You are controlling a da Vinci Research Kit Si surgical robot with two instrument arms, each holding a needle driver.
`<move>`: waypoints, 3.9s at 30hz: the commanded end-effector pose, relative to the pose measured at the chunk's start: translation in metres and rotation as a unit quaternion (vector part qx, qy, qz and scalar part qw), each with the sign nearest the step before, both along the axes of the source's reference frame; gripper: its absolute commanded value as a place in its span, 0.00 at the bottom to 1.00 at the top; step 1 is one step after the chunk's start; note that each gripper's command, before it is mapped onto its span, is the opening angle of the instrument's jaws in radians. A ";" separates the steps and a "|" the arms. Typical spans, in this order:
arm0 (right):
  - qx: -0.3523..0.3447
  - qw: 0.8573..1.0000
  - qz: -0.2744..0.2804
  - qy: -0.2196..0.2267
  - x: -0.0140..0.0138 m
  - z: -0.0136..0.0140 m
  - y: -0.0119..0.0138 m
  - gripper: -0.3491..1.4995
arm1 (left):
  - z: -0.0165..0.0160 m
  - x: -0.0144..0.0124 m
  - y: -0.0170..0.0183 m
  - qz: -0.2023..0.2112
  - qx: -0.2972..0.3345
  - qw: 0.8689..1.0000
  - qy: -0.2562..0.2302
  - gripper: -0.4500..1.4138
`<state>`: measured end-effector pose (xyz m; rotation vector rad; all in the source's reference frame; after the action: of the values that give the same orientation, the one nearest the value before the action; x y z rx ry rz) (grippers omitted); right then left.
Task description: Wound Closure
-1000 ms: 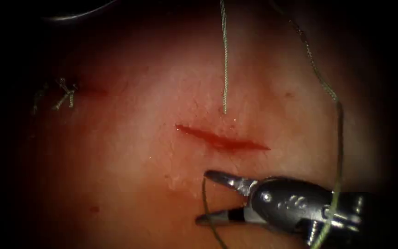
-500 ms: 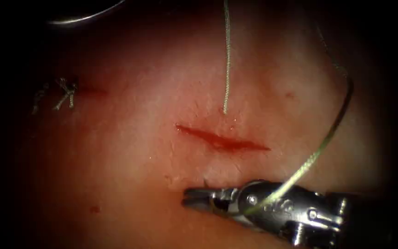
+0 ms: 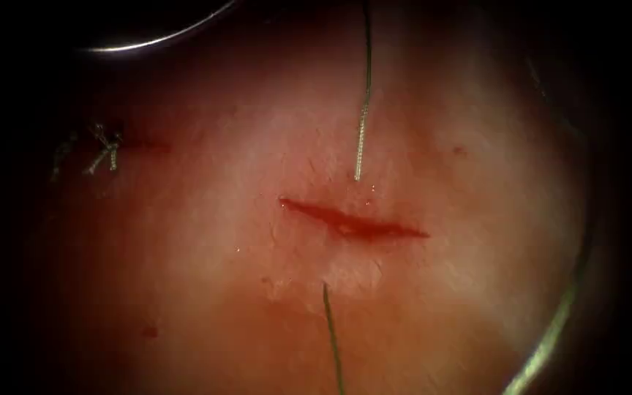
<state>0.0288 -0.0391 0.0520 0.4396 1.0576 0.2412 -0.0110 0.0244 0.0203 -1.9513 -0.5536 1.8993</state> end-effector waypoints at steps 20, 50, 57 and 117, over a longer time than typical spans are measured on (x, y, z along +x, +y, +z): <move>0.012 0.998 0.063 0.027 -0.0038 -0.0045 -0.0004 0.79 | 0.0005 -0.0011 -0.0001 0.002 -0.001 1.000 -0.004 0.00; -0.048 0.993 0.101 -0.040 0.0013 0.0074 0.0082 0.84 | 0.0001 0.0019 0.0022 -0.035 -0.019 0.999 0.007 0.00; -0.066 0.994 0.066 -0.061 0.0034 0.0124 0.0075 0.83 | 0.0001 0.0019 0.0021 -0.035 -0.020 0.999 0.007 0.00; -0.050 0.921 0.237 -0.306 -0.0431 0.0010 0.0094 0.86 | 0.0232 -0.0255 0.0053 0.111 0.014 0.992 0.053 0.00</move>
<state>-0.0148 -0.0295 0.0520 -0.0179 0.5496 0.7143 -0.0360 0.0293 0.0437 -1.8106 -0.8031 2.1007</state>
